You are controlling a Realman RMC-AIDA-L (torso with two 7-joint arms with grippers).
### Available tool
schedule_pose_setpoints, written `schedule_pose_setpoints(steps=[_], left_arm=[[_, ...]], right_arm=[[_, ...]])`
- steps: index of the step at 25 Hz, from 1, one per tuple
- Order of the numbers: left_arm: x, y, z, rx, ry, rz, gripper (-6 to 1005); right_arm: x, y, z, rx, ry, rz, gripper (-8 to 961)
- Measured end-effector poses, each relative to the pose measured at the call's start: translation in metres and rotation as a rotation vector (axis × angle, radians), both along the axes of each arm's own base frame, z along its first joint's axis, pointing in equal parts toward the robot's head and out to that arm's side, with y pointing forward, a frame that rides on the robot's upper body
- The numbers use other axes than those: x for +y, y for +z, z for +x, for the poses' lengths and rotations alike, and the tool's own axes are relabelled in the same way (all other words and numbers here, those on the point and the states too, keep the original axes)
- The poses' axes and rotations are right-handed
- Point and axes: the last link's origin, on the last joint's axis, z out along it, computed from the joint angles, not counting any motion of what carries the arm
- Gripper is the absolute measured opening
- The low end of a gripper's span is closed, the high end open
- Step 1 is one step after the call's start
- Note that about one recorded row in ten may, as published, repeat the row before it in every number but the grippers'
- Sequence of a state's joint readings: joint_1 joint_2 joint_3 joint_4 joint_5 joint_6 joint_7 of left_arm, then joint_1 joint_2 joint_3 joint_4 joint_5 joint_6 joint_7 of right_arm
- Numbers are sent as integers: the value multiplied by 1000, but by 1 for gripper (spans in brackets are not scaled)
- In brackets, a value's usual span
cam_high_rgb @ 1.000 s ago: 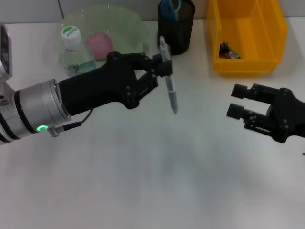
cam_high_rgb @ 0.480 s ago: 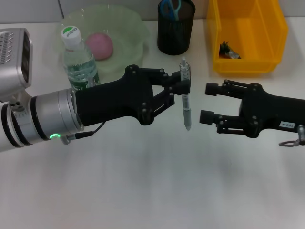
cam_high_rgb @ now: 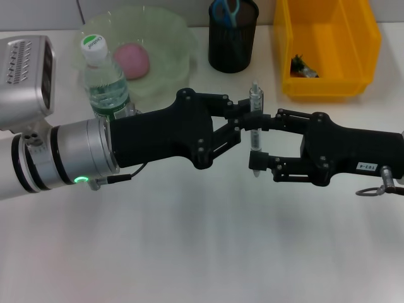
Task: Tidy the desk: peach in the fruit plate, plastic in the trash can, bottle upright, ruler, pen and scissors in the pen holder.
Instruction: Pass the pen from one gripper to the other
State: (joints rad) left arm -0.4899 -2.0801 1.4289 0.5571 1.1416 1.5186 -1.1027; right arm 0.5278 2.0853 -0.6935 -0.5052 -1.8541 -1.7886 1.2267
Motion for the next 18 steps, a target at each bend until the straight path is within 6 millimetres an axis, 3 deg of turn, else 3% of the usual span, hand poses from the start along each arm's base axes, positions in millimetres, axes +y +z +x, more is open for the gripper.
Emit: schedule_pose_setpoints(steps=[18], left_arm=[[-1,-1,3,-9,-12,-10,192]], right_arm=[[3,-2,-3,9,-5,2,611]])
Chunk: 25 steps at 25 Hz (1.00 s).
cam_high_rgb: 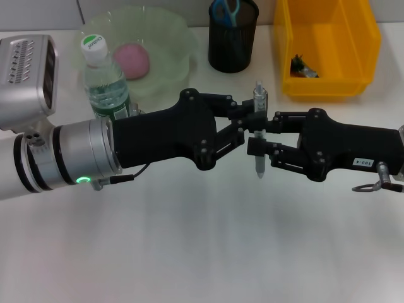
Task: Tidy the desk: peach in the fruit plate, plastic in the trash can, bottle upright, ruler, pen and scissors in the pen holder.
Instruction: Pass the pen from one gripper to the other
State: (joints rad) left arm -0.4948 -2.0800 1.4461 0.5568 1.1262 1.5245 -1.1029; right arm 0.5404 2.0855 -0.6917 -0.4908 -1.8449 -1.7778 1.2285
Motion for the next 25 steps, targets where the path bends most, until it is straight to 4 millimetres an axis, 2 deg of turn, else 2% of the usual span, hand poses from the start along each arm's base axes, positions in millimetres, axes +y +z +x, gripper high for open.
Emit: schedule_pose_setpoints(steps=[1,12,25], left_arm=[[0,0,0,0,0,0,192],[0,0,2,-8,-2,-1,198],[1,0,2,-6,1,1,205]], right_arm=[[0,0,0,0,0,0,604],[1,0,-2,-4,8,-3,169],[1,-2,-4,-10,23,-8,158]])
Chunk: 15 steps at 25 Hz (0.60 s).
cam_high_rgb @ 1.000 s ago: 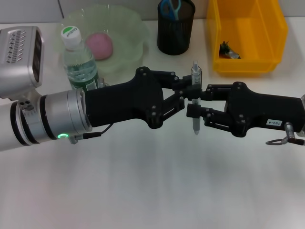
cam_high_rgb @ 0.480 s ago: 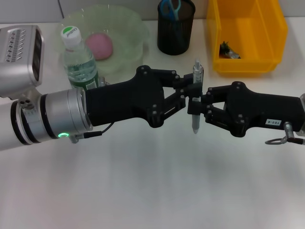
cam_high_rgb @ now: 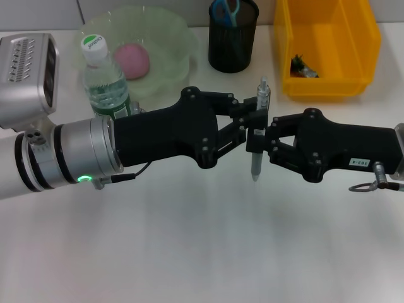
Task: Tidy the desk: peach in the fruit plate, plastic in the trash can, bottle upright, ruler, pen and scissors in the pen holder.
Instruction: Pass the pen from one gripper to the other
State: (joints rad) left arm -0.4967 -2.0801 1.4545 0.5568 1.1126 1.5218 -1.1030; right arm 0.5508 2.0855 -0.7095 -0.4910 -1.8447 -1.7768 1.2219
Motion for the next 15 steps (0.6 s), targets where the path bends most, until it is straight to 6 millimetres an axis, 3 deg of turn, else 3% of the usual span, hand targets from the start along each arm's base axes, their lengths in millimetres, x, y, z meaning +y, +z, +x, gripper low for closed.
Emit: schedule_pose_setpoints(steps=[15], left_arm=[[2,2,-1,-14,18,8,213]], right_arm=[[1,-1,1,-5,-6,7,145]])
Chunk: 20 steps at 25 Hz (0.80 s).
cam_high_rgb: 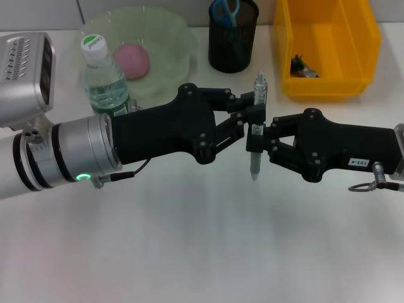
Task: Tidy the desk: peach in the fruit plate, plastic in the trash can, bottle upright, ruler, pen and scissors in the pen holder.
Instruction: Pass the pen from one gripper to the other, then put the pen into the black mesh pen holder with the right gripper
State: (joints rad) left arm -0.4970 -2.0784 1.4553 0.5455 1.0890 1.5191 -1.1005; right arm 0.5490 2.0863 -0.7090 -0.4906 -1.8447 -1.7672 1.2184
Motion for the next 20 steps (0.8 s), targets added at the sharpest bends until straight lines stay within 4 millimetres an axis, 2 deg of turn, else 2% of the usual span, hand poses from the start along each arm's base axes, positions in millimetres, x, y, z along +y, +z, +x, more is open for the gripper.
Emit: schedule_pose_setpoints(steps=[7,20], left_arm=[[-1,0,0,-2,-6,-4,217],[0,1,-2,-12,16,4,524]], right_arm=[[1,0,0,-2,0,3,141],[6,2,1,0,-22,36,140]])
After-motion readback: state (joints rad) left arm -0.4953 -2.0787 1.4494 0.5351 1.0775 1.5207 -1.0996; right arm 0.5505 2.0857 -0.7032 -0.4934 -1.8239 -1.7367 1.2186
